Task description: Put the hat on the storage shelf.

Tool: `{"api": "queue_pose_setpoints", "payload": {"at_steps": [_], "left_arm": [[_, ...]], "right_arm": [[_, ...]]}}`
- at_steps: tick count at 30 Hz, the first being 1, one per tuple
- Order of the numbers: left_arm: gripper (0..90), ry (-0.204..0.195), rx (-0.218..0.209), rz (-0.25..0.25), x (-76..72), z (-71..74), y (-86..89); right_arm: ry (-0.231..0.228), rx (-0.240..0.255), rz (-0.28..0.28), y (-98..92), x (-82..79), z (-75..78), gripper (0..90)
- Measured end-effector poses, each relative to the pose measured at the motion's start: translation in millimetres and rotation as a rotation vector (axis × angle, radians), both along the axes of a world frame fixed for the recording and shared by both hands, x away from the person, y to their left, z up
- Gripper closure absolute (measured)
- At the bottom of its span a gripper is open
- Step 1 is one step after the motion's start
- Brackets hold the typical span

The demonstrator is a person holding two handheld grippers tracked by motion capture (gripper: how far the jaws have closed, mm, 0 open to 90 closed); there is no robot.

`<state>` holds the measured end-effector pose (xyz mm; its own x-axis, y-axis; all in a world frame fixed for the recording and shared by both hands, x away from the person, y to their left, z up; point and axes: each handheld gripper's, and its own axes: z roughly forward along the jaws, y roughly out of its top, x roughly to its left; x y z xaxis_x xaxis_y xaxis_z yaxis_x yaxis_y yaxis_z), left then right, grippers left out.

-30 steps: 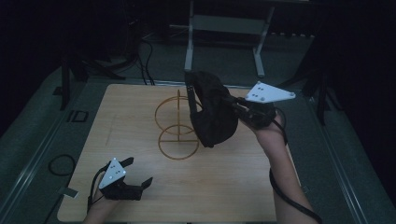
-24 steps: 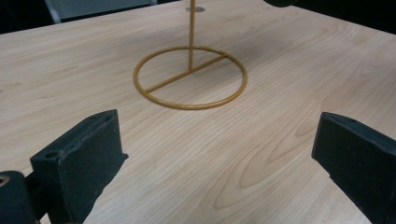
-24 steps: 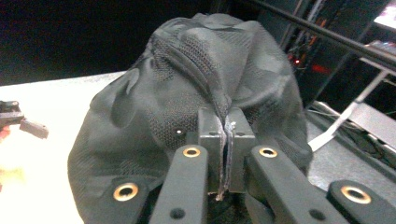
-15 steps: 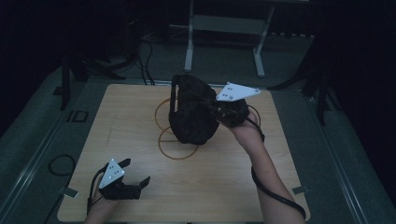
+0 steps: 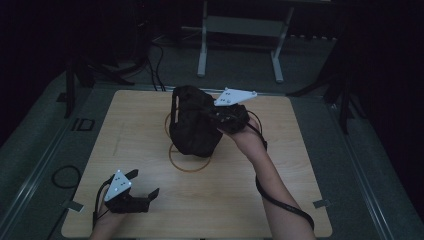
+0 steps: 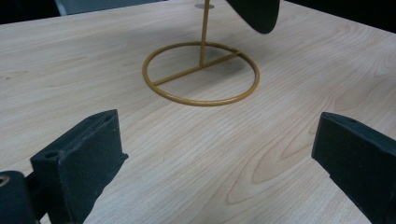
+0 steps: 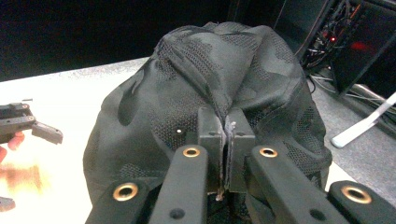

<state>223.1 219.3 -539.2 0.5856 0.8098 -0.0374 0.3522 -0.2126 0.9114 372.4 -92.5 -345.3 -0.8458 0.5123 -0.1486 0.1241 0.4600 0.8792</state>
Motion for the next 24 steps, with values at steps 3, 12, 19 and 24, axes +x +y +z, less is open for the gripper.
{"api": "queue_pose_setpoints", "payload": {"at_steps": [3,12,19,24], "left_arm": [[2.2,-0.001,-0.001,-0.002,-0.7,-0.1,-0.3],[2.2,-0.002,-0.012,-0.006,-1.2,0.7,-0.1],[2.2,-0.005,-0.015,-0.003,-1.6,1.4,0.4],[2.2,-0.007,-0.014,-0.002,-1.7,1.0,0.5]], "right_arm": [[0.008,0.007,0.003,3.8,1.7,-1.9,87.8],[0.048,0.033,0.019,7.1,4.3,-4.1,75.6],[0.080,0.050,0.037,9.3,5.8,-7.5,64.3],[0.090,0.031,0.032,9.1,4.0,-5.5,56.0]]}}
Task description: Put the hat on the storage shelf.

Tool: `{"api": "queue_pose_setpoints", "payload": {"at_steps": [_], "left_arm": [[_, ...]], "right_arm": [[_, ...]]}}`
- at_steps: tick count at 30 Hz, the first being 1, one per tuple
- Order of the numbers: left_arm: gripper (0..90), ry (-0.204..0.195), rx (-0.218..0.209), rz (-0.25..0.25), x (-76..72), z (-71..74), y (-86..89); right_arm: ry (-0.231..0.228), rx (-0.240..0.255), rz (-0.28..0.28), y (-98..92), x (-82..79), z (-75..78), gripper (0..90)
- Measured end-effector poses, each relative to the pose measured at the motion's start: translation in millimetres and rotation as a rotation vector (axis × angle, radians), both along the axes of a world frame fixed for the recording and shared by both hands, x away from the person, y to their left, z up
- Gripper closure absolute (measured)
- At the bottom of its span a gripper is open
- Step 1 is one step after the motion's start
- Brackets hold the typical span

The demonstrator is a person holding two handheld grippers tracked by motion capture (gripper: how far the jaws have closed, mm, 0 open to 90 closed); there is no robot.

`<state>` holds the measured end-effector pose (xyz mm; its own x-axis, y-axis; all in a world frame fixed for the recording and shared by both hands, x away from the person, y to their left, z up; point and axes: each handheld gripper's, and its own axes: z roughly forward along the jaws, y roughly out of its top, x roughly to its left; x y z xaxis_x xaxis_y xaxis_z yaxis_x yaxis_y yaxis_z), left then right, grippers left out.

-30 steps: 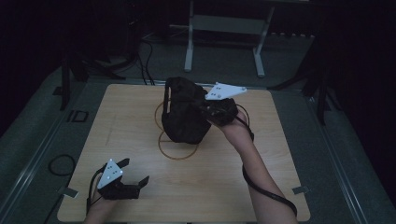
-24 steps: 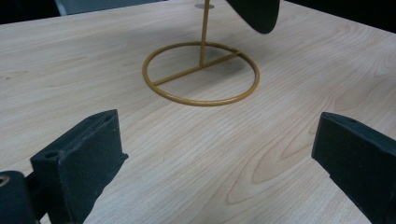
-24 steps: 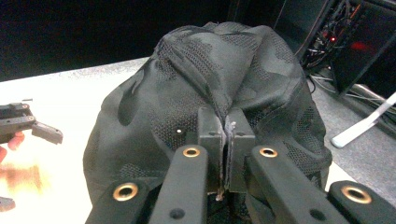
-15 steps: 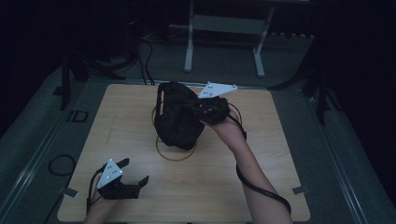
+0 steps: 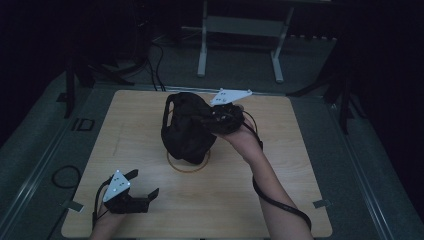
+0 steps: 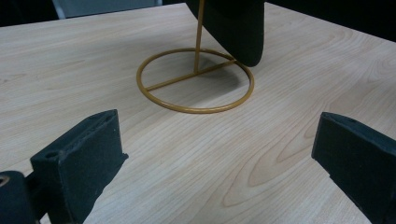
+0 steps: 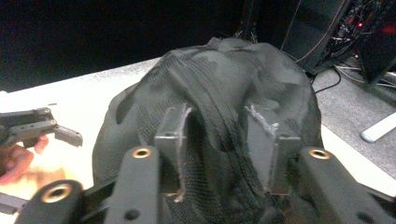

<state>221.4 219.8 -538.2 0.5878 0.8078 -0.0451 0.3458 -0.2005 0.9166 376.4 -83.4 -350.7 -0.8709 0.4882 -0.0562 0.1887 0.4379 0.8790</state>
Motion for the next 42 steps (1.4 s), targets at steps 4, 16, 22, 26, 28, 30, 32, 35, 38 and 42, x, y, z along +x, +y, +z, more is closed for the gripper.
{"api": "queue_pose_setpoints", "payload": {"at_steps": [4,16,22,26,28,30,32,35,38,42], "left_arm": [[2.2,0.002,0.000,-0.008,-0.3,-0.4,-0.8],[2.2,0.004,0.000,-0.009,0.0,-0.7,-1.8],[2.2,0.005,0.003,-0.012,-0.1,-1.7,-3.1],[2.2,0.005,0.003,-0.012,0.1,-1.8,-3.7],[2.2,0.005,0.003,-0.014,-0.1,-1.7,-4.0],[2.2,0.006,0.003,-0.015,-0.2,-1.7,-4.0],[2.2,0.006,-0.008,-0.022,-0.1,-1.5,-3.0],[2.2,0.005,-0.018,-0.028,0.0,-1.5,-2.4],[2.2,0.003,-0.010,-0.026,-0.2,-2.1,-3.0],[2.2,-0.002,0.001,-0.026,-0.7,-2.3,-4.0]], "right_arm": [[-0.010,-0.003,-0.007,-1.3,-1.4,1.7,50.8],[-0.026,0.011,0.005,-11.6,-5.5,3.7,37.1],[0.003,0.042,0.049,-19.4,-9.2,2.6,20.8],[0.003,0.056,0.060,-25.8,-12.5,0.4,14.6],[0.008,0.070,0.057,-29.5,-13.5,-0.4,14.2],[-0.003,0.063,0.062,-32.2,-14.7,-1.7,13.6],[0.004,0.069,0.056,-34.9,-15.2,-2.8,13.5],[-0.013,0.066,0.054,-38.3,-16.9,-5.1,13.6],[-0.017,0.068,0.054,-41.3,-18.6,-7.4,13.5],[-0.021,0.062,0.050,-45.7,-19.9,-11.1,13.5]]}}
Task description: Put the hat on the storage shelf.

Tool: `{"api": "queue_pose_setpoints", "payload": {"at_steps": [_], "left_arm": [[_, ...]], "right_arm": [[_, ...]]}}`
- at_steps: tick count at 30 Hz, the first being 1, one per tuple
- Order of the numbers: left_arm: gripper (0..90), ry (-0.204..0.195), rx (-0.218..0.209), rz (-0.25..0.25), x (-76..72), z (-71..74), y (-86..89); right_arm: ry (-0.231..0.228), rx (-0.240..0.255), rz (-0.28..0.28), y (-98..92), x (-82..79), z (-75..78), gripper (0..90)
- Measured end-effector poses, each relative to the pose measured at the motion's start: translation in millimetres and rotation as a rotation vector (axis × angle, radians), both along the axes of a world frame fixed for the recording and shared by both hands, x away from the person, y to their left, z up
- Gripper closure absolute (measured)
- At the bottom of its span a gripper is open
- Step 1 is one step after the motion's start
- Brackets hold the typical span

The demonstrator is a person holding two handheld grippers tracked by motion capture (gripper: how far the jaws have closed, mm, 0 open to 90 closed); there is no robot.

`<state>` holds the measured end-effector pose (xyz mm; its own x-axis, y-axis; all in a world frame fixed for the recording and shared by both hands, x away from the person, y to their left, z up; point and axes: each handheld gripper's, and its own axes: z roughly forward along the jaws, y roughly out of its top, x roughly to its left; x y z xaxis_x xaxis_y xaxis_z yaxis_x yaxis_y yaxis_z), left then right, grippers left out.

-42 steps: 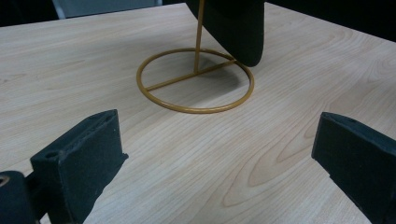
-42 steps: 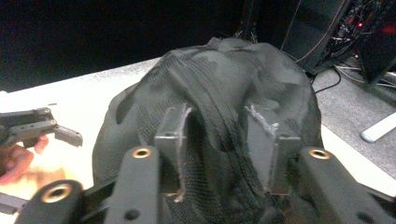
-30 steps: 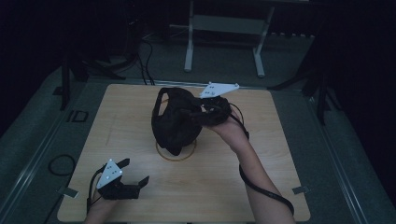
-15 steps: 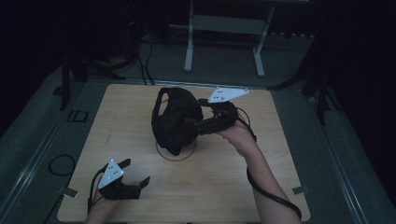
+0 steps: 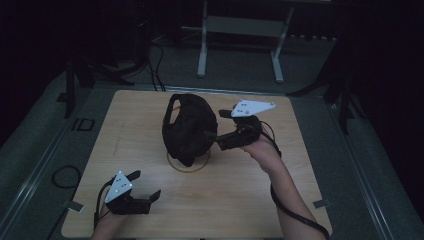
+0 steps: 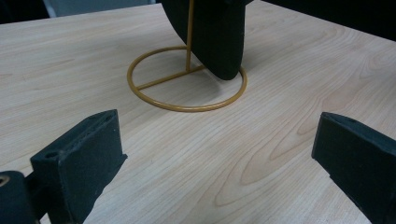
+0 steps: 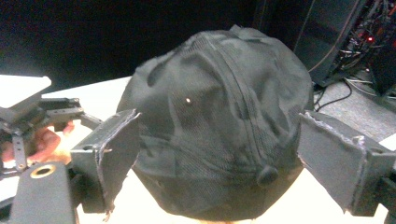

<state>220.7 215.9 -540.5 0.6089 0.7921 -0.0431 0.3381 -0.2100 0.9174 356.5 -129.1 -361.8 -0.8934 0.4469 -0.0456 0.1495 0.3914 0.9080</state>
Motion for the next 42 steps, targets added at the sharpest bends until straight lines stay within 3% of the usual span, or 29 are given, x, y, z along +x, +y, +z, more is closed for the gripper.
{"api": "queue_pose_setpoints", "payload": {"at_steps": [16,20,26,42], "left_arm": [[2.2,-0.009,-0.012,0.000,-1.0,-0.1,0.5],[2.2,-0.009,0.002,-0.002,-0.7,-1.3,-1.0],[2.2,-0.011,-0.002,-0.003,-0.9,-1.1,-1.1],[2.2,-0.010,-0.001,-0.014,-1.5,-1.7,-2.6]], "right_arm": [[0.004,-0.012,-0.019,-23.2,-8.2,-20.1,13.6],[0.010,-0.024,-0.016,-28.0,-12.2,-27.5,13.6],[0.019,-0.004,-0.018,-36.5,-18.0,-41.0,13.6],[0.067,-0.038,-0.001,-44.3,-25.3,-86.3,13.7]]}}
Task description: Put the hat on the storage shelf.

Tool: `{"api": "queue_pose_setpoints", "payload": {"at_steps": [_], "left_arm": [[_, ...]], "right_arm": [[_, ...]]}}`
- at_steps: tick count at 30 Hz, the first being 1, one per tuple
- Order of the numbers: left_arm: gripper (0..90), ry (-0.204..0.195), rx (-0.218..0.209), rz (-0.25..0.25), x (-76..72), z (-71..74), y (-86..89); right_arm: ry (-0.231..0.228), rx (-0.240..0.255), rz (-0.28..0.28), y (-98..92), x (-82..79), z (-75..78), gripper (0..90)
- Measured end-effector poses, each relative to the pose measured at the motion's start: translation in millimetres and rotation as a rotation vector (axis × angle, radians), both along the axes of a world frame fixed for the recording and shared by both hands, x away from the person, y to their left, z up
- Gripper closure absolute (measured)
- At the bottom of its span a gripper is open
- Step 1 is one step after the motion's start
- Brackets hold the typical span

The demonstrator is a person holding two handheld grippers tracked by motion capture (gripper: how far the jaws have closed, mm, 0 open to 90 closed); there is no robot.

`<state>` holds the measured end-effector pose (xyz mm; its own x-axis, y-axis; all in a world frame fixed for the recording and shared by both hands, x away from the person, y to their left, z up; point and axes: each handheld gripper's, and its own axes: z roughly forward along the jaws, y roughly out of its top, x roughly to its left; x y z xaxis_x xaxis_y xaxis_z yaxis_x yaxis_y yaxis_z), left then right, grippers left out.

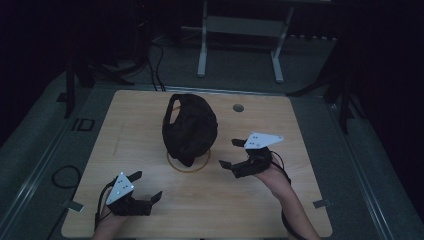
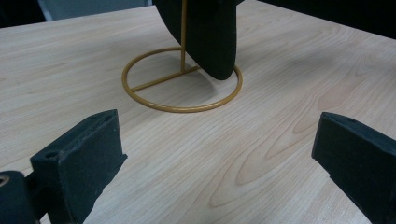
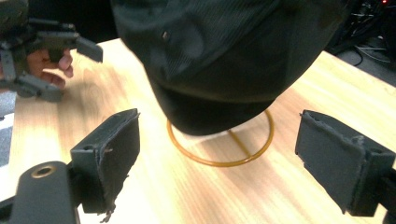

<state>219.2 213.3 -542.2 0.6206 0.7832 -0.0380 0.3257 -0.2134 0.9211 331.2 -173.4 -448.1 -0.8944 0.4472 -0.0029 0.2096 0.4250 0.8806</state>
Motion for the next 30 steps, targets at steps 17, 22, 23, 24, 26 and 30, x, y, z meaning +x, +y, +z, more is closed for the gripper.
{"api": "queue_pose_setpoints", "payload": {"at_steps": [17,22,23,24,26,30], "left_arm": [[2.2,0.006,0.006,-0.008,0.1,-1.4,-0.8],[2.2,0.006,0.005,-0.010,0.3,-1.4,-0.2],[2.2,0.005,0.007,-0.011,0.2,-1.5,-0.4],[2.2,0.005,0.008,-0.012,0.2,-1.7,-0.6],[2.2,0.008,0.009,-0.015,0.2,-2.1,-1.0],[2.2,0.006,0.018,-0.020,0.5,-2.5,-1.1]], "right_arm": [[0.024,0.000,0.003,-11.7,-10.6,-44.8,13.7],[0.037,-0.015,-0.002,-14.8,-11.6,-57.8,13.7],[0.038,-0.021,-0.001,-15.3,-11.9,-60.7,13.7],[0.040,-0.027,0.000,-15.8,-12.3,-63.4,13.7],[0.046,-0.037,-0.005,-17.0,-12.9,-68.6,13.7],[0.056,-0.042,-0.011,-19.9,-13.6,-74.6,13.7]]}}
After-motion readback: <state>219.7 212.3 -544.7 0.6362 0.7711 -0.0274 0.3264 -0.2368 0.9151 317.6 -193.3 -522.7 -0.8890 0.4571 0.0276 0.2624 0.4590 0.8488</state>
